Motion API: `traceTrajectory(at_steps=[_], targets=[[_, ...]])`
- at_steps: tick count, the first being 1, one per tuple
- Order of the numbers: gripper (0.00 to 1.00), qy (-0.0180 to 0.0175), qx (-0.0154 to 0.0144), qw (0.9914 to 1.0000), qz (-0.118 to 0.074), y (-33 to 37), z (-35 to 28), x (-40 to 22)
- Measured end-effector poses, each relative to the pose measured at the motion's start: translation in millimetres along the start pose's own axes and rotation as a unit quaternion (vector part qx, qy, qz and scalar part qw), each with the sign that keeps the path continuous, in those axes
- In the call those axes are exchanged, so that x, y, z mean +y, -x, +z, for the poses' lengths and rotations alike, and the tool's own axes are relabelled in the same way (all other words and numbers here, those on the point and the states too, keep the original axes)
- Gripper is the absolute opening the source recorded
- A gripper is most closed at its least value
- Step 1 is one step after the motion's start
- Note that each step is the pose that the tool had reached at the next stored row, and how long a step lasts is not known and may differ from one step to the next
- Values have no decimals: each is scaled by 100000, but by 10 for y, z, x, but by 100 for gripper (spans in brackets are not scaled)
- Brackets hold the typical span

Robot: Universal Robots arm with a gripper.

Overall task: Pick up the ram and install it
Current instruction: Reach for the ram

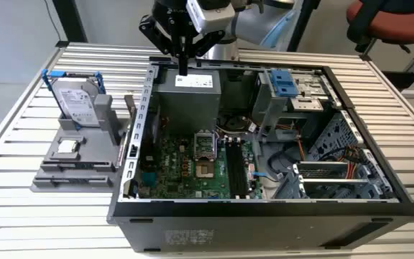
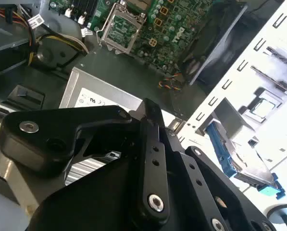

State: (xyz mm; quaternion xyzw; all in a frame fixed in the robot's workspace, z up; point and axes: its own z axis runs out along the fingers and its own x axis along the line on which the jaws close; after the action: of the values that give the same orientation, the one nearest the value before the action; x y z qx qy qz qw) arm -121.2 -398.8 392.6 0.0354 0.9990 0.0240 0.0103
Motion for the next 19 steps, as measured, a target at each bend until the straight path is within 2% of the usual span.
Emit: traceTrajectory(at_steps=[12,19], targets=[[0,0,1,100000,1,-10,0,-1],[0,-3,-1,100000,-4,-84,-2,-6]])
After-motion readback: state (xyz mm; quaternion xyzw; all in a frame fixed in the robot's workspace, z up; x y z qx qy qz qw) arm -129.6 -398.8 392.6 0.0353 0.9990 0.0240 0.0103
